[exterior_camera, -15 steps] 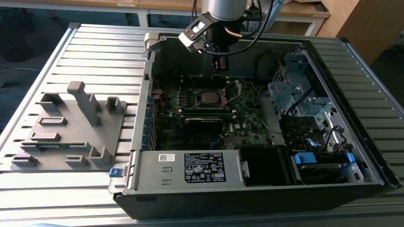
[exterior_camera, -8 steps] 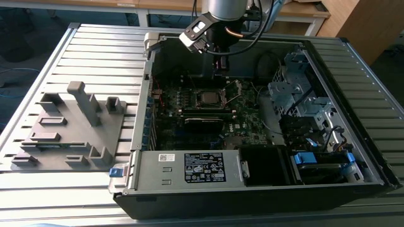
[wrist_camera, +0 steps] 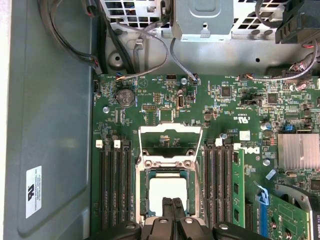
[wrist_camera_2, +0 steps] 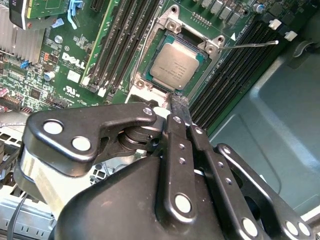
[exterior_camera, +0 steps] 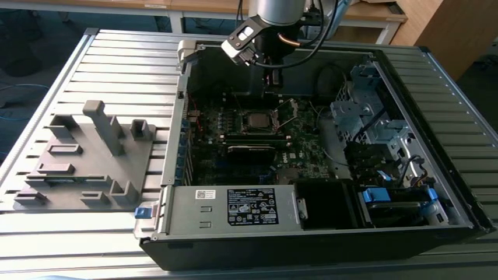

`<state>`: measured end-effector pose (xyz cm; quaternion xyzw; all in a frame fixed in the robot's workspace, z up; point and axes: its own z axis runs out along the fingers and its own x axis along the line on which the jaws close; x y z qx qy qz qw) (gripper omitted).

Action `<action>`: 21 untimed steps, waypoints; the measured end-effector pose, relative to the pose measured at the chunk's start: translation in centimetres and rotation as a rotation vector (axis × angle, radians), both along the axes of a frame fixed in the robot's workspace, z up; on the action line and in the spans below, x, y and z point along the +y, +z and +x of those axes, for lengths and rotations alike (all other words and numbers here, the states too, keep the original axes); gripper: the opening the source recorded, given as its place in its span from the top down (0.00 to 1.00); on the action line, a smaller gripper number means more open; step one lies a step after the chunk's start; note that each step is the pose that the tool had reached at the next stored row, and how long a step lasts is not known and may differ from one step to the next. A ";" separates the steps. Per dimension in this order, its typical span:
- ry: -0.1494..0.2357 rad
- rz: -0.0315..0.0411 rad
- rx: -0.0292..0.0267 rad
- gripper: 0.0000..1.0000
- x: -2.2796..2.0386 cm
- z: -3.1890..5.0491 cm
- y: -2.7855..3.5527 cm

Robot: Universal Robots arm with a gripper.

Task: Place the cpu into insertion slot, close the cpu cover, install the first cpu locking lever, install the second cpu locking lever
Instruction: 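Close the cpu cover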

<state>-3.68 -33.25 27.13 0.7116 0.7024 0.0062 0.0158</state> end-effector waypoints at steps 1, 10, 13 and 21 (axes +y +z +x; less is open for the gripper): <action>0.000 0.0000 0.0000 0.89 0.00 0.03 0.00; 0.000 0.0000 0.0000 0.89 0.00 0.07 0.00; 0.000 0.0000 0.0000 0.89 0.00 0.08 0.00; 0.000 0.0000 0.0000 0.89 0.00 0.48 -0.05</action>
